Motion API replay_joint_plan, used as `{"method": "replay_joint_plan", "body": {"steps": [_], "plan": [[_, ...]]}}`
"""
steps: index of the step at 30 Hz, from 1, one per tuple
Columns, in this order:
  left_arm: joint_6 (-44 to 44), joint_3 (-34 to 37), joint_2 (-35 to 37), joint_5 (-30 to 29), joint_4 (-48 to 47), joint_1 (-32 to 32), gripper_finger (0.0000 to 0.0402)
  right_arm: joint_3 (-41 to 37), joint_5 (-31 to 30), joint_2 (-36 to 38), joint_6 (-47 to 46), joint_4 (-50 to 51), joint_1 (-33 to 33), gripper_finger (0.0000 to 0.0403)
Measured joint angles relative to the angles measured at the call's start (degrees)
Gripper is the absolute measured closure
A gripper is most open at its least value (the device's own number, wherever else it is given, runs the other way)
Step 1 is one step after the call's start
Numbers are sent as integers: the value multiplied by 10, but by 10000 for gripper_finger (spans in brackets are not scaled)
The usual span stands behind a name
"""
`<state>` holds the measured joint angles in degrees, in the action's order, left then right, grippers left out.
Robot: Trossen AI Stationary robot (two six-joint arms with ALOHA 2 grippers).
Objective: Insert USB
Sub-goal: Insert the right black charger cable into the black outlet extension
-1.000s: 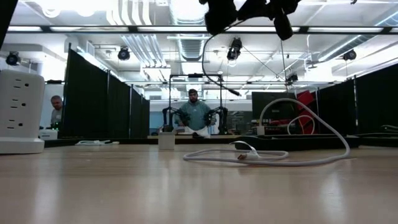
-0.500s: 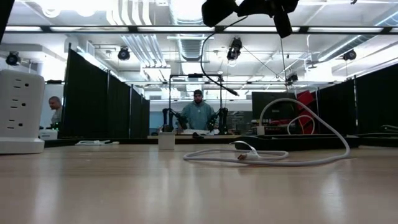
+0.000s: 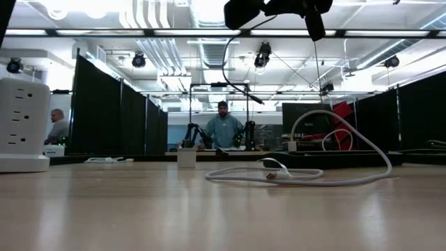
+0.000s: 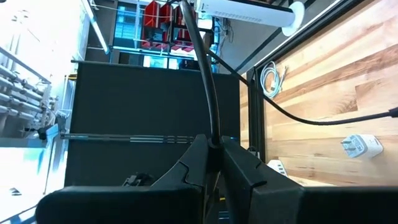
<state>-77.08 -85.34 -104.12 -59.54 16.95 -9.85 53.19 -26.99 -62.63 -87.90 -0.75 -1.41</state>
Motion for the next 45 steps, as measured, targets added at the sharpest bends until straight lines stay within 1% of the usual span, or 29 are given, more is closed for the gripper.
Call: {"method": "replay_joint_plan", "body": {"steps": [4, 7, 20, 25, 39, 42, 45], "plan": [[-4, 0, 0, 0, -1, 0, 401, 0, 1, 0, 0, 0, 0, 388], [-4, 0, 0, -1, -2, 0, 391, 0, 4, 0, 3, 0, 0, 388], [-4, 0, 2, 0, -2, 1, 300, -1, 10, 0, 5, 0, 0, 388], [1, 0, 3, 0, -21, 2, 284, -1, 15, -1, 5, 0, 0, 388], [4, 3, 3, 0, -30, 3, 319, -2, 17, -1, 5, -7, 0, 388], [6, 3, 3, 0, -30, 3, 343, -2, 15, -1, 5, -8, 0, 388], [11, 3, 3, -2, -31, 4, 381, -1, 15, -1, 5, -10, 0, 388]]}}
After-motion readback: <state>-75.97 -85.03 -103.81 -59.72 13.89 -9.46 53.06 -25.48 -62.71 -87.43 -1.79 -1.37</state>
